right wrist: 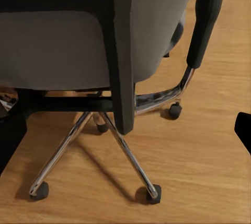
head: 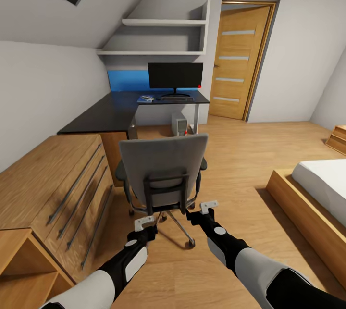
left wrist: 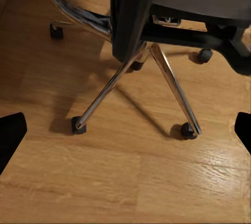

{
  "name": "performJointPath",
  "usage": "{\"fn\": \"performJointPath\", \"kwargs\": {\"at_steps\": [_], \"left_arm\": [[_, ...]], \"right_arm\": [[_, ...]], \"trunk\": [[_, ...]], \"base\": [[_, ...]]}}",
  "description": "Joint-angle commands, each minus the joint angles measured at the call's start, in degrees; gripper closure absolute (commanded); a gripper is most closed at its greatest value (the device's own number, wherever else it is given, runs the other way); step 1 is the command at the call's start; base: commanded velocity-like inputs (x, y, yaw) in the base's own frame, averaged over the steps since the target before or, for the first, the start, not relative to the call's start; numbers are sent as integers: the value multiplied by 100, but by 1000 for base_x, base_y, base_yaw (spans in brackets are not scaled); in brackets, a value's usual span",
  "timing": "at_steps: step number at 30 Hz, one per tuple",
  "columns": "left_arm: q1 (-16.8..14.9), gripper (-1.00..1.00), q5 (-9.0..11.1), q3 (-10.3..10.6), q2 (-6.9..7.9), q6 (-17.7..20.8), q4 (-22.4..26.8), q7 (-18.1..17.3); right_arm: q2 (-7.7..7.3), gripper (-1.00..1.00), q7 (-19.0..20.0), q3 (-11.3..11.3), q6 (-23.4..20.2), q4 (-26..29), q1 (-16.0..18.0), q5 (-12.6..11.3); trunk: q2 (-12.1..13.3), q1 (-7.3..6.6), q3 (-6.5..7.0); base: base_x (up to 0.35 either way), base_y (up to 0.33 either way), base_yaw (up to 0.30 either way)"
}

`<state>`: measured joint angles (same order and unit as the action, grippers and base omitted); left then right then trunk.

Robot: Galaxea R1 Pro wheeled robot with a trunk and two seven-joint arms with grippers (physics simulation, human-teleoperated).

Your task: In the bedroom, organize the workspace by keeping the computer under the desk, ensuring the monitor is on the desk, placing the keyboard on the desk next to the monitor, placing the mouse on the desk next to the keyboard, moving the folder from the swivel chair onto the desk next to the mouse, stacking the notebook on top of the folder with the pen on top of the notebook, and positioning the swivel chair next to the desk.

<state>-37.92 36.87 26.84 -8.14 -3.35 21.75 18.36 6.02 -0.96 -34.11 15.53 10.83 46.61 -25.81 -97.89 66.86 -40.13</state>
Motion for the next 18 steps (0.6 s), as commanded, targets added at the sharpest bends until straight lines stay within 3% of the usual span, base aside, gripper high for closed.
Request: {"fn": "performJointPath", "kwargs": {"at_steps": [1, 4, 8, 12, 18], "left_arm": [[-5, -100, 60, 45, 4, 42, 77, 38], [-13, -100, 65, 27, 52, 118, 177, 45], [-14, -100, 68, 15, 106, -112, 180, 45], [-14, -100, 79, -7, 318, -214, 180, 50], [-14, -100, 83, -3, 371, -225, 238, 56]], "right_arm": [[2, -100, -10, -50, 30, -18, 6, -52], [30, -100, -13, -60, 10, -68, 6, -48], [59, -100, -17, -59, 4, -79, 6, -47], [65, -100, -18, -61, 3, -127, 6, -45], [83, -100, -18, -82, -62, -195, 6, -30]], "trunk": [[-44, 22, -24], [-164, 88, -78], [-325, 176, -149], [-485, 264, -221], [-726, 395, -329]], "base": [[0, 0, 0], [0, 0, 0], [0, 0, 0], [0, 0, 0], [0, 0, 0]]}}
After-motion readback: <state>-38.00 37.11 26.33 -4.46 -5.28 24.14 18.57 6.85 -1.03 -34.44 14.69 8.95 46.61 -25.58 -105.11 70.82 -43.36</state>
